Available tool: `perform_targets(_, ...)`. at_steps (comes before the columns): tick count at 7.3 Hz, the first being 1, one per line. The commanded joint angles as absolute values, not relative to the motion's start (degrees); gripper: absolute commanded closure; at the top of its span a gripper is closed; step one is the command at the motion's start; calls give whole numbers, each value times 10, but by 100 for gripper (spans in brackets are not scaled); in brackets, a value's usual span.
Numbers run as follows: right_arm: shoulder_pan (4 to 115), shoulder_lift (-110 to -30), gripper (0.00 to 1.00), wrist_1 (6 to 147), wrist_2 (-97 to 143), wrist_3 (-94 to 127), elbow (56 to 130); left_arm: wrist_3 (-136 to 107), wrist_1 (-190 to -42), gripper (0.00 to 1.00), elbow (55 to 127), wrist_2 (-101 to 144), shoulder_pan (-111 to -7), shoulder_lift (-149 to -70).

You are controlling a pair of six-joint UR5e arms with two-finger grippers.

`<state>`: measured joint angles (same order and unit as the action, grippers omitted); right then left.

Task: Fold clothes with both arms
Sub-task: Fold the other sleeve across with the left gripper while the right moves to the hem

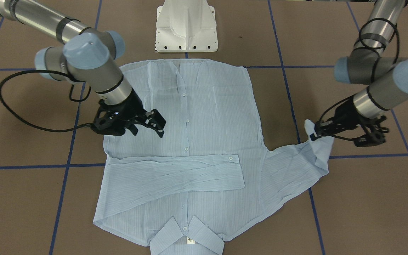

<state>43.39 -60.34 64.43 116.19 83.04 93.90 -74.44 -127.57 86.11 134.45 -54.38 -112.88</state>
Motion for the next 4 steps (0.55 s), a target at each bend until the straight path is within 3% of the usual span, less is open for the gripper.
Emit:
perform_targets(1,507,-703,0,644,1235,768,996,-959,-1274,100,845,1252,-443,-1265)
perform_targets(3,519,-757,0,643,1231,707,1003,-1033,-1278,100,686,1219,-423,-1444)
perform_targets(4,519,-762,0,643,1229,706,1001,-1038,-1279,100,649,1182,-408,-1487)
